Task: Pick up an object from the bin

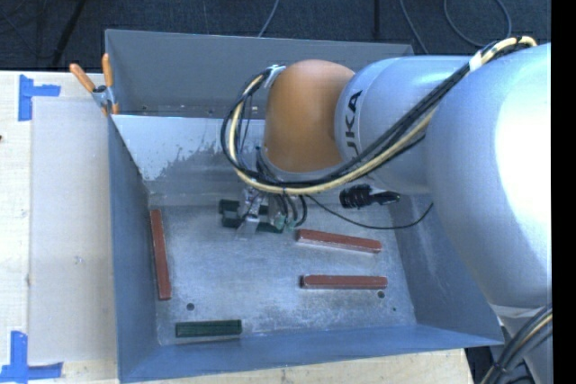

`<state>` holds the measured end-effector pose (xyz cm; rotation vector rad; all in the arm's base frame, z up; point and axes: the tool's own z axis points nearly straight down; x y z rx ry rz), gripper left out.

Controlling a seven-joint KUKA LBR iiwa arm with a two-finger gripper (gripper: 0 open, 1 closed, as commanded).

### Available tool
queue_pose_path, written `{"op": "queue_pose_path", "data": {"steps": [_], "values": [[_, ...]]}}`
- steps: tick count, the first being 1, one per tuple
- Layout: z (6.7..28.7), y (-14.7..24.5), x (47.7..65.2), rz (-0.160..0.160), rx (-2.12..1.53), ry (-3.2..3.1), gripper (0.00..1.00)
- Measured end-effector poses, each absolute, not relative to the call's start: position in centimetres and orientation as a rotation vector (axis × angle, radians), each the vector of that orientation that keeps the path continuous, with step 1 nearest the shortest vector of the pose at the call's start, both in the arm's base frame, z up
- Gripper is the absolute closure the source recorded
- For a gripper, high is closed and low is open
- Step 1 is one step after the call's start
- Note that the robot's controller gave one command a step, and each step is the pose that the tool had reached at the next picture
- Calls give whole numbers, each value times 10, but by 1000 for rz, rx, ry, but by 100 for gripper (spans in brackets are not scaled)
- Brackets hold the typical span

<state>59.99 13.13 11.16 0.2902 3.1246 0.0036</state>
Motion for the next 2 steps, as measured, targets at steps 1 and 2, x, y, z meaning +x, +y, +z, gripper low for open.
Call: {"op": "queue_pose_path", "data": {"steps": [1,2], "values": [[183,132,601,5,288,3122,100],[190,132,602,2,288,3127,100]]}}
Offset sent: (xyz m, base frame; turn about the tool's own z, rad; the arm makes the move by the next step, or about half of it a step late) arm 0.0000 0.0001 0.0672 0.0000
